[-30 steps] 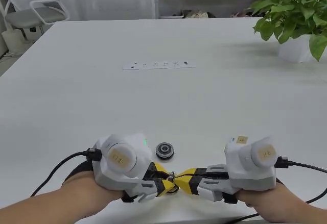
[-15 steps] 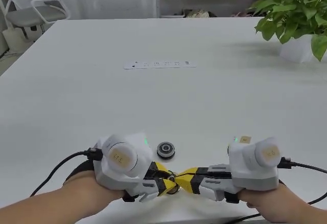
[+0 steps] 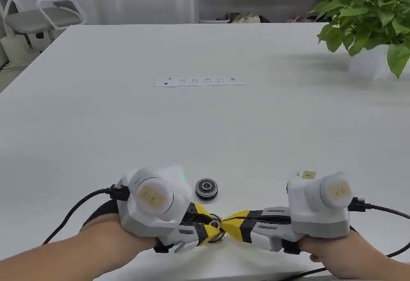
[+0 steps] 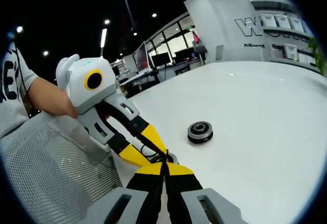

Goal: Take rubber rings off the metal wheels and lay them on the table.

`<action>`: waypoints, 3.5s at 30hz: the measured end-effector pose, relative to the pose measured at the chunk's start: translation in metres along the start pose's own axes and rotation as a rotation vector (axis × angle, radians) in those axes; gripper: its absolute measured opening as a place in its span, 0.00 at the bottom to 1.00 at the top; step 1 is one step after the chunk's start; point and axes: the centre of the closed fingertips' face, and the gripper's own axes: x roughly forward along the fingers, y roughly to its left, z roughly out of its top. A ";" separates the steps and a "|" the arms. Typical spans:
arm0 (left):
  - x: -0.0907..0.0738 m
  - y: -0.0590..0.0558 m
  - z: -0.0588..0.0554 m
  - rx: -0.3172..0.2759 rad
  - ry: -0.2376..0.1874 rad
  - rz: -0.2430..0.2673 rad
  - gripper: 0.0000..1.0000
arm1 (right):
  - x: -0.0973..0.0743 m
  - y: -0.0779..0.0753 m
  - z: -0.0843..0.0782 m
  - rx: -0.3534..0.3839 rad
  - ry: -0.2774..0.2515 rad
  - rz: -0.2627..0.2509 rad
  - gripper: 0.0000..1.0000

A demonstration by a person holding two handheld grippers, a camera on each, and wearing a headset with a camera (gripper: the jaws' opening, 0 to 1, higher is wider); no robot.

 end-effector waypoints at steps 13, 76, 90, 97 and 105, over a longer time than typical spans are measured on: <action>-0.005 -0.006 0.001 0.041 0.027 -0.034 0.17 | 0.000 0.001 0.001 0.004 -0.001 0.014 0.00; -0.130 0.024 -0.009 -0.181 -0.106 0.104 0.44 | 0.025 0.031 0.039 -0.106 0.074 0.159 0.00; -0.142 0.026 -0.017 -0.202 -0.115 0.134 0.45 | 0.038 0.040 0.032 -0.163 0.156 0.204 0.00; -0.149 0.028 -0.018 -0.207 -0.120 0.151 0.45 | 0.047 0.045 0.028 -0.193 0.193 0.231 0.00; -0.154 0.030 -0.020 -0.216 -0.124 0.167 0.45 | 0.053 0.053 0.025 -0.213 0.219 0.255 0.00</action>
